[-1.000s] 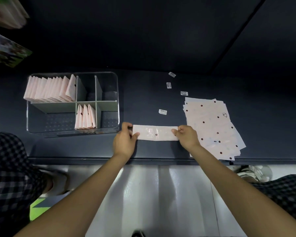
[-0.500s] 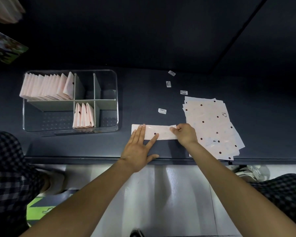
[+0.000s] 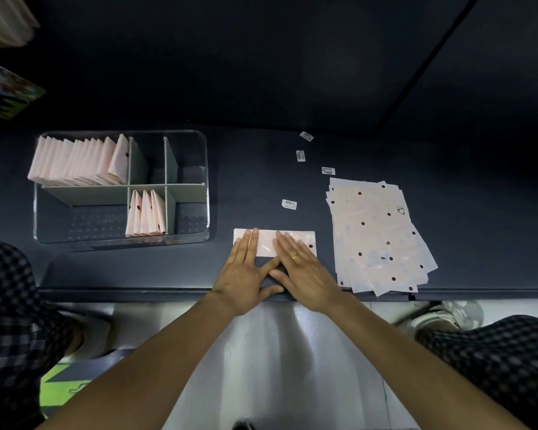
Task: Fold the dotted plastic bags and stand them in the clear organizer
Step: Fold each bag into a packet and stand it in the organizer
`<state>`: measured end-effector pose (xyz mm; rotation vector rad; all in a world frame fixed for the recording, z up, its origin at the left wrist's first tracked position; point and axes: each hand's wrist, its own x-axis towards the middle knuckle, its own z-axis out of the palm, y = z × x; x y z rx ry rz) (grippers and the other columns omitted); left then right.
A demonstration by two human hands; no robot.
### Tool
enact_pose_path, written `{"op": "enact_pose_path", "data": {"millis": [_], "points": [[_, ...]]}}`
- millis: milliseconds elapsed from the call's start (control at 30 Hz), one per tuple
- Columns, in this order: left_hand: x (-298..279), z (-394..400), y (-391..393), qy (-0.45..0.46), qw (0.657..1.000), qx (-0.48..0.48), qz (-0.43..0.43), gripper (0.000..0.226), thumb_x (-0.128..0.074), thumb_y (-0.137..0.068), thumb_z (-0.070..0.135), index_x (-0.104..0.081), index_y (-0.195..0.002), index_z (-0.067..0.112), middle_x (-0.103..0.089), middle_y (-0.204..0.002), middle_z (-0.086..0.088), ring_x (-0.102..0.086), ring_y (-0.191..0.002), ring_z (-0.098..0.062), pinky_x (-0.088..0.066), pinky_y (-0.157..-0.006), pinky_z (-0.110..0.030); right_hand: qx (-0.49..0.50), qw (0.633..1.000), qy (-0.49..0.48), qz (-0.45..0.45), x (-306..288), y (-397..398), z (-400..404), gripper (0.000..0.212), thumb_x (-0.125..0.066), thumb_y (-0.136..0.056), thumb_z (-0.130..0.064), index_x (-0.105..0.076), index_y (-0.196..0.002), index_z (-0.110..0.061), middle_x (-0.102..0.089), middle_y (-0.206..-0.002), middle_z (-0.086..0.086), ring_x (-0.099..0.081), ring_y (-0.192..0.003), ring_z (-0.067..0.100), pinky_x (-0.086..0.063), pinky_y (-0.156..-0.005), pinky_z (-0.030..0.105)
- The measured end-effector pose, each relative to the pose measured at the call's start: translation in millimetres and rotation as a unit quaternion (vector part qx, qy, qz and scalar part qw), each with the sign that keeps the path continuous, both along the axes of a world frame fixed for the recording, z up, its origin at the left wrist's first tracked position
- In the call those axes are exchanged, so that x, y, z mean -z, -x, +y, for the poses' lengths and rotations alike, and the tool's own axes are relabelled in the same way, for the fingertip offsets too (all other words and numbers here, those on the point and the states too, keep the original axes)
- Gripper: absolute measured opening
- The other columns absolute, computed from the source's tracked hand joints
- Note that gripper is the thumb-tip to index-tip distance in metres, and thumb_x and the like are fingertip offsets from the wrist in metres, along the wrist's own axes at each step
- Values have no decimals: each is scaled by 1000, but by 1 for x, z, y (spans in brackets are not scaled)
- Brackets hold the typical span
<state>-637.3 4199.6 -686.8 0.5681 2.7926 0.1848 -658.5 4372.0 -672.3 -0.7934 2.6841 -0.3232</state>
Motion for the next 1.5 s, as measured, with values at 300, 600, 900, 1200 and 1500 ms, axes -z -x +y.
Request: {"op": "enact_pose_path", "data": {"millis": [300,600,900,1200,1500], "points": [[3,-3,1,-4,1000,5,16,69,-24,-87,71,15,-139,49,26,-151,-24,37,-133,-31,19,-114,-40,209,974,54,67,-16,24,25,36,-44,-99,-22,-52,-131,-8,-56,-133,11,-47,-124,28,-34,-104,33],[-7,-19,7,12,999,40,-1,67,-28,-86,72,-6,-145,49,18,-156,-17,27,-141,-31,17,-113,-53,212,976,-40,-34,-30,49,13,11,-59,-89,-17,-64,-98,-13,-67,-103,7,-58,-101,26,-46,-84,32],[-18,-12,-13,-30,992,109,51,83,-54,-83,61,-28,-147,15,-20,-157,-1,-17,-144,-14,10,-117,-31,322,928,-14,-188,-27,-11,7,26,-60,-80,-22,-60,-59,-7,-60,-65,7,-56,-67,21,-40,-60,26],[-17,1,-22,-169,963,31,208,41,-89,-57,28,-75,-95,18,-73,-99,4,-70,-85,-12,-55,-83,-28,186,958,135,-170,-42,-8,25,48,-47,-79,5,-58,-117,-20,-58,-105,-13,-46,-93,9,-38,-82,16],[-21,12,-13,-326,903,-281,19,15,-62,-90,21,-72,-101,17,-69,-90,-8,-60,-92,-23,-43,-75,-28,229,939,207,-151,-31,6,12,27,-72,-82,-19,-66,-108,-16,-64,-89,-8,-54,-86,12,-38,-74,10]]}}
